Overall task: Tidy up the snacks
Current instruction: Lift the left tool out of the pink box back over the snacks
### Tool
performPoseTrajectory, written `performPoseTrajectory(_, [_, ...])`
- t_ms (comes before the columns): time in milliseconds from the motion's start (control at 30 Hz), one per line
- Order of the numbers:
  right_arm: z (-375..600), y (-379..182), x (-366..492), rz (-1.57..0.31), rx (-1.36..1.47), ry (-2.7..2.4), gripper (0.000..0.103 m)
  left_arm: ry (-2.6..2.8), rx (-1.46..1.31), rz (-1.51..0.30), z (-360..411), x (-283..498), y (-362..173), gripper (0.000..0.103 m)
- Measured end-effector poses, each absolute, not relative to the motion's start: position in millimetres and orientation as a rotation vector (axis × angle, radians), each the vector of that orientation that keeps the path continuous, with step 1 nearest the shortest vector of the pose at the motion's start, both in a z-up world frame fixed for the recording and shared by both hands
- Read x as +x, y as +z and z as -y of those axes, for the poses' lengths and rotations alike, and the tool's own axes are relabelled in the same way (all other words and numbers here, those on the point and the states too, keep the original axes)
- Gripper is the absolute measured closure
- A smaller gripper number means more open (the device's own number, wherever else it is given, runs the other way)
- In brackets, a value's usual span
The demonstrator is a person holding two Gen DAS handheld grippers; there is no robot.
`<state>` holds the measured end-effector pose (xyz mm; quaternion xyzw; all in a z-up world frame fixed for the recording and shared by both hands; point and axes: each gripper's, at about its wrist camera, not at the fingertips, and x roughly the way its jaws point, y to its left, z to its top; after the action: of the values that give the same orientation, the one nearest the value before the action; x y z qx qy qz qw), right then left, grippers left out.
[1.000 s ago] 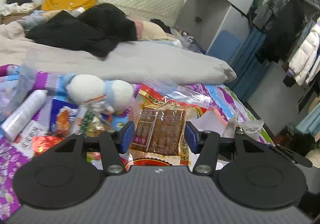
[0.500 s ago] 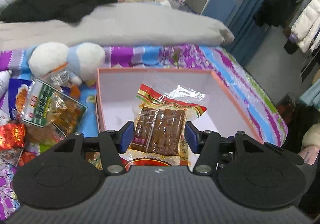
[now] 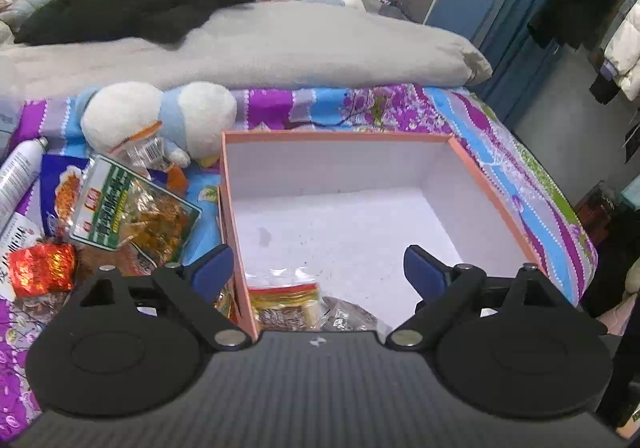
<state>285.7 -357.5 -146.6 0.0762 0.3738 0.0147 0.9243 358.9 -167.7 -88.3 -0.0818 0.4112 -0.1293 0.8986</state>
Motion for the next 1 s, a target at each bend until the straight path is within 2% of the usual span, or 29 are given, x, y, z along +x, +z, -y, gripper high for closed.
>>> performPoseTrajectory(567, [324, -59, 233, -0.635, 0.125, 0.006, 0.017, -0.222, -0.160, -0.696, 110, 275, 11, 0.006])
performPoseTrajectory(1000, [274, -26, 181, -0.566, 0.063, 0.038, 0.017, -0.180, -0.169, -0.625, 50, 194, 38, 0.005])
